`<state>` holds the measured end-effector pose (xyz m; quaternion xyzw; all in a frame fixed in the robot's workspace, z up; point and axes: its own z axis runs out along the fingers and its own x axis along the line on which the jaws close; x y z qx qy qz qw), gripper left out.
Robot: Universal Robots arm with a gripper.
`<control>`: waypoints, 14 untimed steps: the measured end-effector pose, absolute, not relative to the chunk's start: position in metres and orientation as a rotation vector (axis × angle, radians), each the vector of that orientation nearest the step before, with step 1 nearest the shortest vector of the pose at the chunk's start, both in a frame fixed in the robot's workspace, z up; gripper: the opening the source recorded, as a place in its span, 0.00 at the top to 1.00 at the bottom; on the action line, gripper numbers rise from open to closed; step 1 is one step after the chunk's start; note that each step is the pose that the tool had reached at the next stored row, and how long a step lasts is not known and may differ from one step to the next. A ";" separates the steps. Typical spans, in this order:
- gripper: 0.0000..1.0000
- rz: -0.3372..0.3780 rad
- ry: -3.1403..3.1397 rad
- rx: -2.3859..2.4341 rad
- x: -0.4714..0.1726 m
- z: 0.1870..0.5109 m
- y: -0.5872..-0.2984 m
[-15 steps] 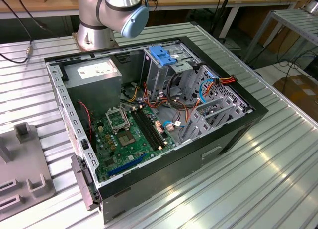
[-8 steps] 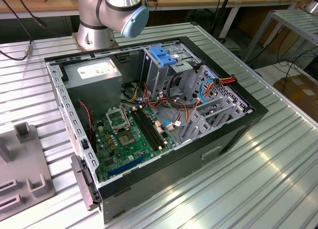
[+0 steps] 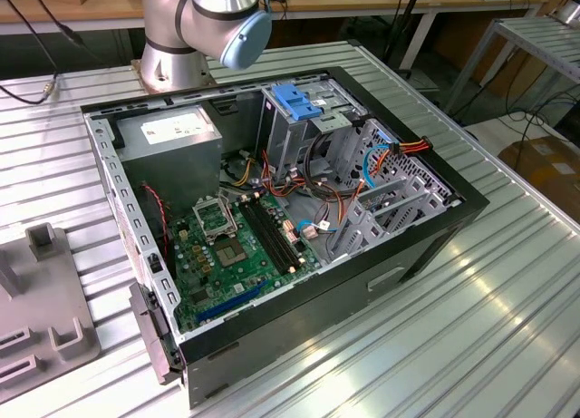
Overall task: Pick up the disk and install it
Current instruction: 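Pick up the disk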
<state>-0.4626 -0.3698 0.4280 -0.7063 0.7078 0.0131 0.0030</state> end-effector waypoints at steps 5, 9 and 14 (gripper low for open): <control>0.63 0.041 2.219 -2.215 -0.463 0.439 -0.370; 0.63 0.041 2.219 -2.215 -0.463 0.451 -0.370; 0.63 0.041 2.219 -2.215 -0.462 0.460 -0.370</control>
